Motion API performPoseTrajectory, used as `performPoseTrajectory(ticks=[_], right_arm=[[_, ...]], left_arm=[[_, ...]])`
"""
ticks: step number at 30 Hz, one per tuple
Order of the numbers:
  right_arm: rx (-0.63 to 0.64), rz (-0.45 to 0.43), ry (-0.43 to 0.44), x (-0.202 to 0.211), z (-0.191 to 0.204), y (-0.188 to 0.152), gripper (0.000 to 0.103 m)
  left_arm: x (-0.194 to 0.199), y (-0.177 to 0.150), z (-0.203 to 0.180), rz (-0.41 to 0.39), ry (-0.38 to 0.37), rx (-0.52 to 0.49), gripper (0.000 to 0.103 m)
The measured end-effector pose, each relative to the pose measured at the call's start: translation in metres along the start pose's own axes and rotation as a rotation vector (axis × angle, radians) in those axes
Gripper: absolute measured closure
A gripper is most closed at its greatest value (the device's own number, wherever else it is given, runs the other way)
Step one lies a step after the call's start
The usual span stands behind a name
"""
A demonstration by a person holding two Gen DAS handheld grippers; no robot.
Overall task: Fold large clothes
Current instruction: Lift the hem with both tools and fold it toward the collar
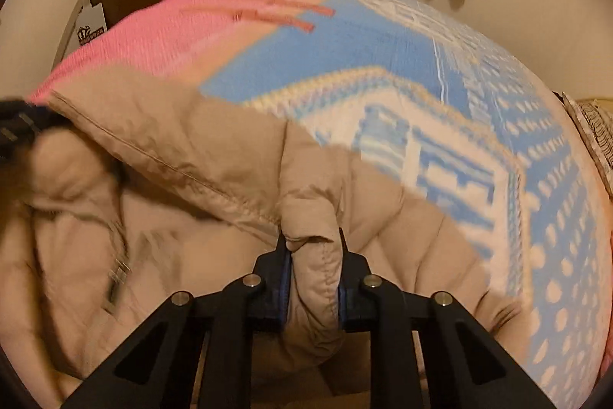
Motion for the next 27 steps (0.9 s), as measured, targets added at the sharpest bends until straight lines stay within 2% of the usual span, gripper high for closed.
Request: performPoseTrajectory(ticks=[2, 3, 5, 7, 8, 10, 11, 12, 14, 15, 16, 18, 20, 21, 22, 24, 27], right_arm=[[-0.020, -0.014, 0.007, -0.004, 0.001, -0.007, 0.084], [-0.022, -0.016, 0.004, -0.005, 0.002, -0.007, 0.084], [-0.011, -0.024, -0.012, -0.005, 0.005, -0.006, 0.084], [0.007, -0.037, -0.021, -0.004, 0.008, -0.006, 0.084], [0.011, -0.041, -0.020, -0.003, 0.008, -0.007, 0.084], [0.001, -0.050, -0.010, -0.004, 0.005, -0.009, 0.084], [-0.007, -0.054, -0.004, -0.003, 0.004, -0.011, 0.084], [-0.018, -0.060, 0.004, -0.003, 0.003, -0.012, 0.084], [-0.027, -0.070, 0.004, -0.004, 0.003, -0.012, 0.084], [-0.027, -0.074, 0.000, -0.004, 0.004, -0.012, 0.084], [-0.025, -0.078, -0.003, -0.003, 0.005, -0.012, 0.084], [-0.033, -0.084, 0.007, -0.002, 0.004, -0.013, 0.084], [-0.065, -0.075, 0.052, -0.001, -0.001, -0.014, 0.084], [-0.083, -0.070, 0.072, 0.000, -0.005, -0.016, 0.084], [-0.097, -0.067, 0.087, 0.001, -0.007, -0.016, 0.084], [-0.143, -0.057, 0.130, 0.006, -0.015, -0.019, 0.084], [-0.228, -0.066, 0.145, 0.019, -0.032, -0.018, 0.083]], left_arm=[[0.017, 0.021, -0.011, -0.080, 0.003, -0.006, 0.062], [0.019, 0.029, -0.015, -0.105, 0.013, -0.011, 0.044], [0.013, 0.045, -0.022, -0.118, 0.068, -0.029, 0.029], [0.000, 0.057, -0.026, -0.108, 0.076, 0.000, 0.032], [0.004, 0.063, -0.029, -0.140, 0.056, 0.032, 0.032], [0.019, 0.069, -0.044, -0.223, -0.008, 0.019, 0.032], [0.027, 0.070, -0.051, -0.254, 0.005, -0.007, 0.032], [0.040, 0.071, -0.062, -0.300, 0.010, -0.038, 0.028], [0.051, 0.073, -0.078, -0.337, -0.013, -0.090, 0.009], [0.050, 0.076, -0.079, -0.329, 0.020, -0.116, 0.000], [0.040, 0.079, -0.078, -0.297, 0.074, -0.135, 0.000], [0.011, 0.080, -0.060, -0.200, 0.122, -0.110, 0.000], [-0.023, 0.069, -0.017, -0.066, 0.265, -0.020, 0.011], [-0.043, 0.053, 0.008, 0.045, 0.304, 0.040, 0.023], [-0.051, 0.039, 0.020, 0.105, 0.315, 0.075, 0.028], [-0.061, 0.014, 0.026, 0.170, 0.276, 0.073, 0.028], [-0.062, 0.003, 0.024, 0.174, 0.299, 0.015, 0.026]])
Point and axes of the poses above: each gripper's, at about its wrist camera, not at the fingertips, and x roughly against the way its jaws point, z to its left, y to its top, the point moved 7 cm from there along -x, roughly the way its jaws point, and after that the axes turned 15 degrees about -y, right-handed, at the moved point
